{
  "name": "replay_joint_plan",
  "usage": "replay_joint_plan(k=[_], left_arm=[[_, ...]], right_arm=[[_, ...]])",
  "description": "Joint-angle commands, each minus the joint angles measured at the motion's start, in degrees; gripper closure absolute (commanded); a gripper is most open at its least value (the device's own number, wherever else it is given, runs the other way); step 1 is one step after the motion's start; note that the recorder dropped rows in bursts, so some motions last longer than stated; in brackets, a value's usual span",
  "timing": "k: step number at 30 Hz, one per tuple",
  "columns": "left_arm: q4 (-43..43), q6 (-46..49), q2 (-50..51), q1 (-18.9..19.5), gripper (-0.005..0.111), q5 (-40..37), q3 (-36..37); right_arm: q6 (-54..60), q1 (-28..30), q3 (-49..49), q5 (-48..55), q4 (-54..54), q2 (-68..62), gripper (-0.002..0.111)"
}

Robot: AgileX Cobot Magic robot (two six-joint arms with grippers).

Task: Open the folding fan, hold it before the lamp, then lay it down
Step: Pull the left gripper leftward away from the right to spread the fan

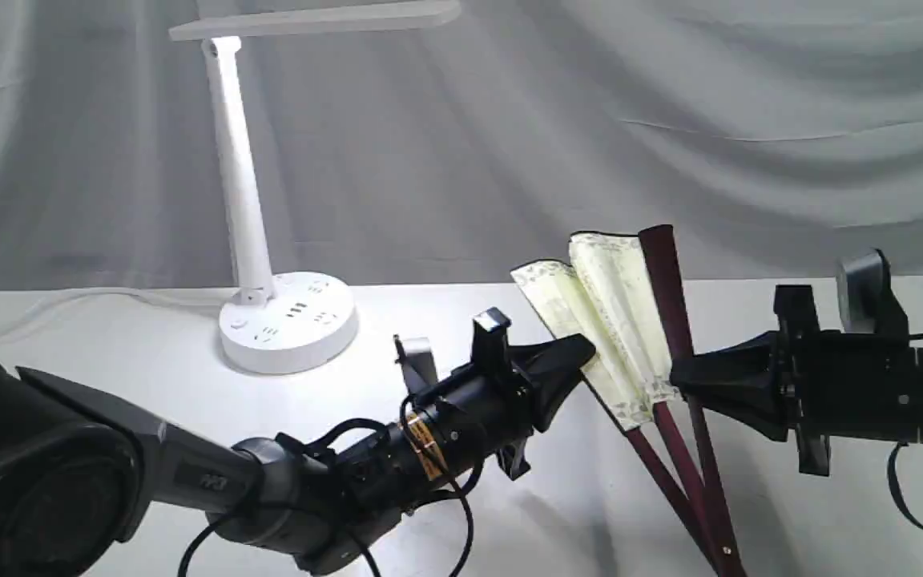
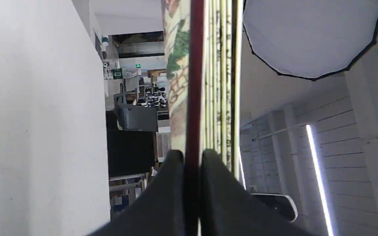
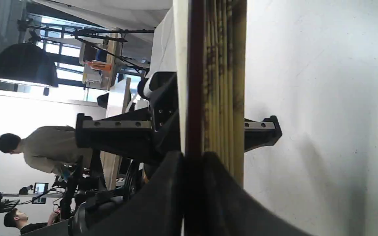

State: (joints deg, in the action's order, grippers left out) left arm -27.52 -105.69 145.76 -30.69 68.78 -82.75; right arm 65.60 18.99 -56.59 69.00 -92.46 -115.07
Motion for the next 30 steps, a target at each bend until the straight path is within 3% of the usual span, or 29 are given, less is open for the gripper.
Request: replay_joint_plan(k=[1,10,19,24,30], left_arm=[[1.59,-0.66,-0.17,-0.24,0.107,1.18,-0.26],[3.25,-0.97,-0.17,-0.24,0.107,1.18,0.10],[10.37,-0.97,-0.17,-0.24,0.107,1.18,0.10],[11.93,-1.93,-0.17,-0.24,0.107,1.18,0.96],[19.58,-2.38,-0.17,-0.24,0.107,1.18,5.34]], right_arm=[[1.28,0.25,0.13,0.97,-2.27,0.79,0.108],[2.53,0.25,0.13,0.97,-7.48,0.79,0.108],[3.25,0.49,-0.22,-2.91,-7.48,0.67,0.108],[3.37,3.08,-0.82,-4.97,-7.48,0.67,0.108],[3.37,8.46,-0.82,-4.34,-7.48,0.67,0.108]])
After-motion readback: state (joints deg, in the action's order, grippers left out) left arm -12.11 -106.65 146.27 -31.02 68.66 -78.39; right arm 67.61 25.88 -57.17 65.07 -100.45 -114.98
